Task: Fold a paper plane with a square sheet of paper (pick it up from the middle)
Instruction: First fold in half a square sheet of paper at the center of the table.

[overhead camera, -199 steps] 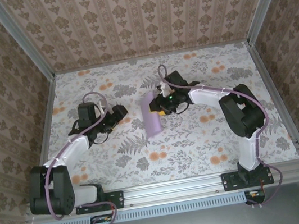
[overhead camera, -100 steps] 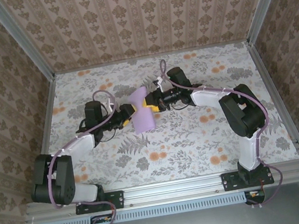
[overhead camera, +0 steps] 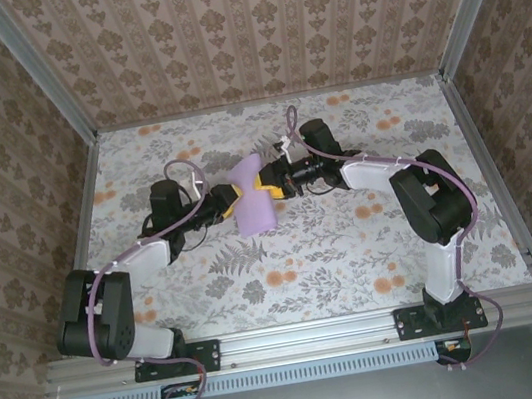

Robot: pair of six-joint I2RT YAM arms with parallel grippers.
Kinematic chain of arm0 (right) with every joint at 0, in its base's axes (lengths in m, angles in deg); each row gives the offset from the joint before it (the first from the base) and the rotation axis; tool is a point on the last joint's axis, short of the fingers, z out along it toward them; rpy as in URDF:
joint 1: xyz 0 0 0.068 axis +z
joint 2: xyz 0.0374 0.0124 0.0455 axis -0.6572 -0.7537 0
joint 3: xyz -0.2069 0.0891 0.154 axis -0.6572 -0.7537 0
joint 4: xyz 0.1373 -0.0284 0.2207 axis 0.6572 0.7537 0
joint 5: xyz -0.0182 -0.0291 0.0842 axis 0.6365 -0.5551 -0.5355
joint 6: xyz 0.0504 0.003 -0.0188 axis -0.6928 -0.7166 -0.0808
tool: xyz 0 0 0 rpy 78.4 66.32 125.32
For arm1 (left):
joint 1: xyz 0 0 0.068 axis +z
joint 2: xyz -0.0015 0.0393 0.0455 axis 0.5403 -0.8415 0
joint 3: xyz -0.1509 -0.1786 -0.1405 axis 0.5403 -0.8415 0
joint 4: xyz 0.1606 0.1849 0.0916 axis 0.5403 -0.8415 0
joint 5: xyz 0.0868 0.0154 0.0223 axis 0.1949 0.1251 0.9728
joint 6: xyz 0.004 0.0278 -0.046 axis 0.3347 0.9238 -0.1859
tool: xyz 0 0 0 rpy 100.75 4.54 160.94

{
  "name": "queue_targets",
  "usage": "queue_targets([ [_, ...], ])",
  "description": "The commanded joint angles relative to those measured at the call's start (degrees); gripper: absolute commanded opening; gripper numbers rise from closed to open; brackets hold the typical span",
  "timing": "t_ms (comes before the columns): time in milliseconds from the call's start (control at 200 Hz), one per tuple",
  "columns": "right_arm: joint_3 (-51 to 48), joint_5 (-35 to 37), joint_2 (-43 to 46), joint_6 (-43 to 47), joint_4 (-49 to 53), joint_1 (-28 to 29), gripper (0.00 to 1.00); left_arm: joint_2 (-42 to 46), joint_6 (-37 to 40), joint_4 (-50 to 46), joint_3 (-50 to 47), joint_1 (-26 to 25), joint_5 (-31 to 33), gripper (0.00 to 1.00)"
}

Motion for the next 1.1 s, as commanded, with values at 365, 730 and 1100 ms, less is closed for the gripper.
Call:
queue_targets([
  [365,-0.6,-0.6,-2.4,1.6,1.4,-0.6,0.45,2.8,-3.3,11.7,-4.9,0.3,0.4,0.30],
  [730,1.7,5.4,-2.8,12.0,19.0,0.0,0.59,1.2,4.8,-4.5,0.3,-2.6,3.9,0.00],
  [1100,2.2,18.4,-0.6,22.4,34.3,0.0,0.90,-8.1,4.0,-3.4,4.4,-9.0,5.9,0.00],
])
